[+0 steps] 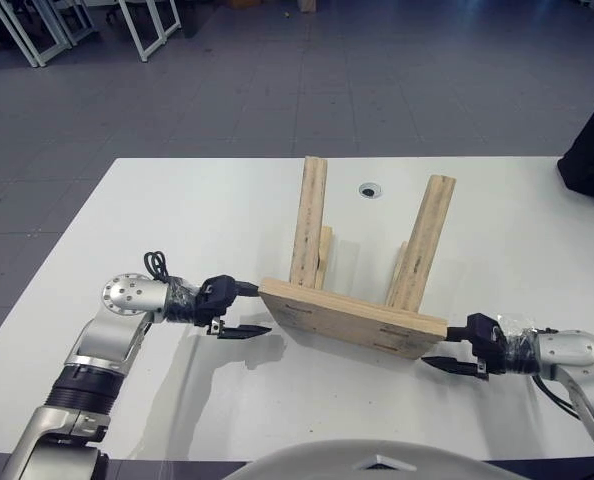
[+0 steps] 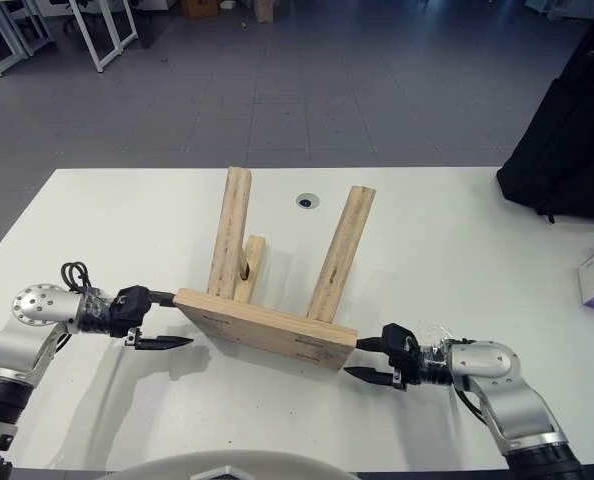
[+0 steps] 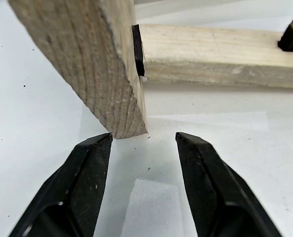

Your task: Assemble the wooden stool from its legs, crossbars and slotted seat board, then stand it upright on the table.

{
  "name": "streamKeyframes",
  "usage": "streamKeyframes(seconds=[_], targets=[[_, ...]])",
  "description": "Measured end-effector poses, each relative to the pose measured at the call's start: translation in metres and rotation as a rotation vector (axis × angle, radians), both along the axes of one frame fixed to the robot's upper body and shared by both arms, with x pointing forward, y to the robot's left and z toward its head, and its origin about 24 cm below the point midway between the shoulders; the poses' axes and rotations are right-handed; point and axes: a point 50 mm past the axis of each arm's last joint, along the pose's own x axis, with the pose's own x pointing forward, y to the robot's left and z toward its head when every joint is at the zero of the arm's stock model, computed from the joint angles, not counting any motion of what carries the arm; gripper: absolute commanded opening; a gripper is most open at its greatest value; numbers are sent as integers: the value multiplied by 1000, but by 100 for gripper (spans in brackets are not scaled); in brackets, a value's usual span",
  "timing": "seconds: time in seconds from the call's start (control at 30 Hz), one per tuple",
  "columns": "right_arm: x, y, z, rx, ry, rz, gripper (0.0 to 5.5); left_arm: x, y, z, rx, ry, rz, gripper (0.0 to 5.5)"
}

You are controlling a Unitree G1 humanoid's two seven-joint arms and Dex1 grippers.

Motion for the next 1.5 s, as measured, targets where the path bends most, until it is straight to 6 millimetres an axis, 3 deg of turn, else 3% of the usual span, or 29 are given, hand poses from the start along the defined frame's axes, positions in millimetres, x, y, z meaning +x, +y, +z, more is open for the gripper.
streamKeyframes(seconds=[0.4,0.7,0.87,1.03,1.3,1.4,1.5], targets=[[-3,17,6,31,22,31,237,13,-13,-3,-85,7,13,342],[-4,22,17,70,14,52,240,10,-12,-12,12,10,-33,203],[-4,24,5,82,-24,7,240,10,-11,-16,31,1,-49,159],[0,21,-10,114,-27,-38,147,11,-12,-15,35,-1,-71,153],[10,26,-13,116,-49,8,141,14,-9,-15,38,14,-58,151],[10,23,-8,141,10,-2,141,10,-8,-12,-14,89,-38,151],[11,19,12,245,99,-17,141,1,-2,16,-167,147,2,151]])
